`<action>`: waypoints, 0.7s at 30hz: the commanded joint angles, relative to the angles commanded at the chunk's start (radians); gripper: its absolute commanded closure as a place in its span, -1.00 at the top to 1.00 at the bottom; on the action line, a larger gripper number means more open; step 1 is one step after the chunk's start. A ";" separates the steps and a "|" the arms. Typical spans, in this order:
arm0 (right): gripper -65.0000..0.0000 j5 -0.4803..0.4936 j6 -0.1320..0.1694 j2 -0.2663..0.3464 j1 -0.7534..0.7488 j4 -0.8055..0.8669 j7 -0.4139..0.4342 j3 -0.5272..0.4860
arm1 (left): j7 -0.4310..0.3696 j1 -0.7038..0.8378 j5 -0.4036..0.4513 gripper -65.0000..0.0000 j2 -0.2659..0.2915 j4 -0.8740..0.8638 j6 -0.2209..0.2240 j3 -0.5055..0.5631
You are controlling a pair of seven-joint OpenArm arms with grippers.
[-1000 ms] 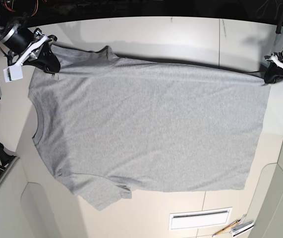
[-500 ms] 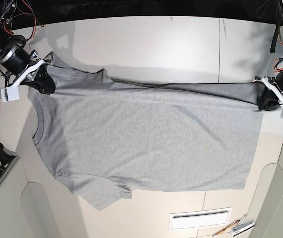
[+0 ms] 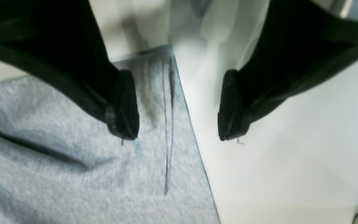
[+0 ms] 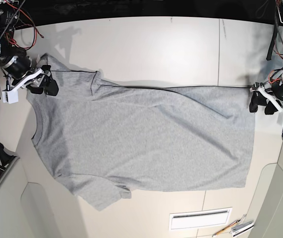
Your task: Fold the T-shirt properly
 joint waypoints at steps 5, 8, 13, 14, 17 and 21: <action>0.21 0.001 -0.001 -0.047 -0.003 0.121 -0.089 0.135 | 0.143 0.002 -0.141 0.32 -0.008 0.001 0.000 -0.030; 0.21 0.006 -0.004 -0.032 -0.015 0.129 -0.105 0.224 | 0.216 0.004 -0.258 0.32 -0.008 0.001 0.000 -0.111; 0.21 0.026 -0.005 -0.016 -0.103 0.126 -0.101 0.274 | 0.286 0.030 -0.329 0.38 -0.005 0.000 0.000 -0.161; 0.21 0.026 -0.005 -0.017 -0.116 0.125 -0.100 0.275 | 0.282 0.042 -0.326 0.44 -0.002 0.000 0.000 -0.161; 0.21 0.037 -0.011 -0.019 -0.146 0.097 -0.097 0.275 | 0.270 0.077 -0.296 0.46 0.019 0.000 0.000 -0.161; 0.21 0.046 -0.010 -0.020 -0.150 0.013 -0.079 0.275 | 0.229 0.095 -0.246 0.46 0.055 -0.010 0.000 -0.161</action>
